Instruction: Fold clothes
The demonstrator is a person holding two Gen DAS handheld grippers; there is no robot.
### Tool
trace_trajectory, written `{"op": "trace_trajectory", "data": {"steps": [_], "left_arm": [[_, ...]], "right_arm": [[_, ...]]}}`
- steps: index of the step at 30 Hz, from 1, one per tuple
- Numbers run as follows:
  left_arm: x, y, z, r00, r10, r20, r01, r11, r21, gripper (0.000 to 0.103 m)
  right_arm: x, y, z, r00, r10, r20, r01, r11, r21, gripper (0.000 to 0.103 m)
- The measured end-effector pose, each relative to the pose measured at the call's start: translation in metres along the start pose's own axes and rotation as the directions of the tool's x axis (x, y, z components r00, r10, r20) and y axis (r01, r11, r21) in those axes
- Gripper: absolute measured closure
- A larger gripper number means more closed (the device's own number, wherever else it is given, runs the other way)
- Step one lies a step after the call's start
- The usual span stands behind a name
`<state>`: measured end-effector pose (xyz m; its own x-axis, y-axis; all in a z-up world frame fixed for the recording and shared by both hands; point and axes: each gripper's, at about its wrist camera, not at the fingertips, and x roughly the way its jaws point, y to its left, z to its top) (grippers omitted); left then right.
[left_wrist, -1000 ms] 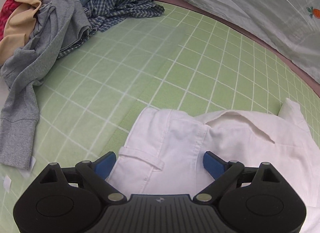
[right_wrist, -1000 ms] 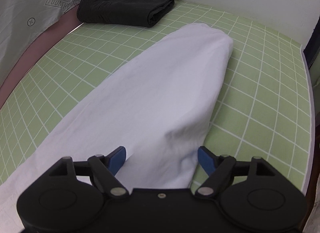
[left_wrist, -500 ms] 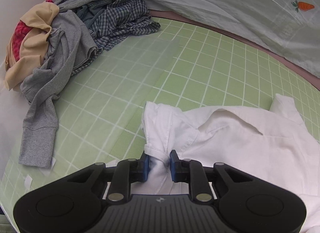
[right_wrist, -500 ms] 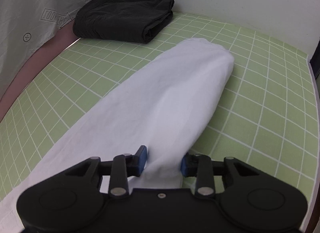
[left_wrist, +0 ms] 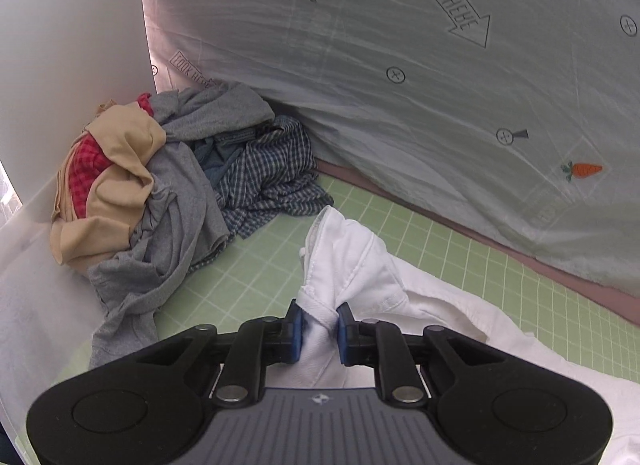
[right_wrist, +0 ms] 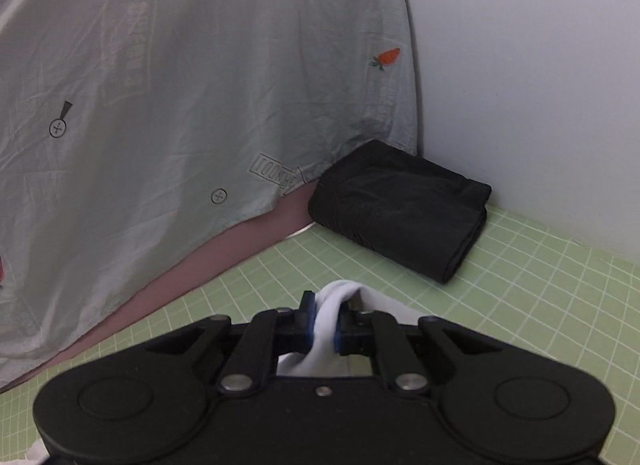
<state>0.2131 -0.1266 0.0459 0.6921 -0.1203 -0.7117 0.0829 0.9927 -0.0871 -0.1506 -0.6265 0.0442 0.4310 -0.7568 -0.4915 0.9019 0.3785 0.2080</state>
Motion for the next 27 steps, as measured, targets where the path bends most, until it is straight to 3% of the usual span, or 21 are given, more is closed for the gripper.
{"op": "trace_trajectory", "data": {"steps": [4, 6, 8, 10, 11, 12, 14, 15, 17, 21, 27], "left_arm": [[0.017, -0.001, 0.052, 0.992, 0.011, 0.123, -0.011, 1.000, -0.004, 0.084], [0.035, -0.001, 0.074, 0.981, 0.043, 0.189, -0.035, 0.998, -0.044, 0.073], [0.049, -0.001, 0.078, 0.981, 0.077, 0.178, -0.070, 0.996, -0.047, 0.064], [0.060, -0.001, 0.077, 0.983, 0.107, 0.152, -0.102, 0.994, -0.042, 0.058], [0.066, -0.001, 0.077, 0.983, 0.122, 0.139, -0.117, 0.992, -0.040, 0.049], [0.069, 0.000, 0.071, 0.985, 0.119, 0.123, -0.115, 0.993, -0.040, 0.034], [0.071, 0.005, 0.045, 0.992, 0.109, 0.063, -0.107, 0.994, -0.022, 0.024], [0.073, 0.007, 0.030, 0.994, 0.109, 0.029, -0.109, 0.994, -0.007, 0.024], [0.077, 0.010, 0.001, 0.992, 0.116, -0.041, -0.115, 0.993, 0.022, 0.024], [0.077, 0.014, -0.053, 0.977, 0.127, -0.169, -0.120, 0.991, 0.051, 0.024], [0.072, 0.017, -0.105, 0.948, 0.137, -0.286, -0.129, 0.991, 0.046, 0.023]], "right_arm": [[0.029, 0.060, 0.043, 0.993, 0.085, 0.085, -0.081, 0.995, -0.056, 0.095], [0.049, 0.094, 0.062, 0.987, 0.127, 0.097, -0.123, 0.991, -0.054, 0.094], [0.072, 0.125, 0.074, 0.984, 0.155, 0.089, -0.150, 0.987, -0.055, 0.090], [0.100, 0.162, 0.072, 0.992, 0.124, -0.011, -0.124, 0.984, -0.131, 0.076], [0.105, 0.172, 0.061, 0.992, 0.115, -0.049, -0.122, 0.980, -0.159, 0.062], [0.109, 0.181, 0.048, 0.991, 0.108, -0.084, -0.122, 0.975, -0.185, 0.058], [0.111, 0.191, 0.016, 0.983, 0.099, -0.152, -0.131, 0.966, -0.224, 0.049], [0.108, 0.191, -0.004, 0.978, 0.098, -0.185, -0.140, 0.962, -0.234, 0.044], [0.101, 0.189, -0.044, 0.961, 0.095, -0.261, -0.160, 0.958, -0.239, 0.044], [0.082, 0.181, -0.116, 0.906, 0.093, -0.412, -0.195, 0.958, -0.212, 0.044], [0.049, 0.186, -0.175, 0.854, 0.126, -0.506, -0.247, 0.952, -0.180, 0.046]]}}
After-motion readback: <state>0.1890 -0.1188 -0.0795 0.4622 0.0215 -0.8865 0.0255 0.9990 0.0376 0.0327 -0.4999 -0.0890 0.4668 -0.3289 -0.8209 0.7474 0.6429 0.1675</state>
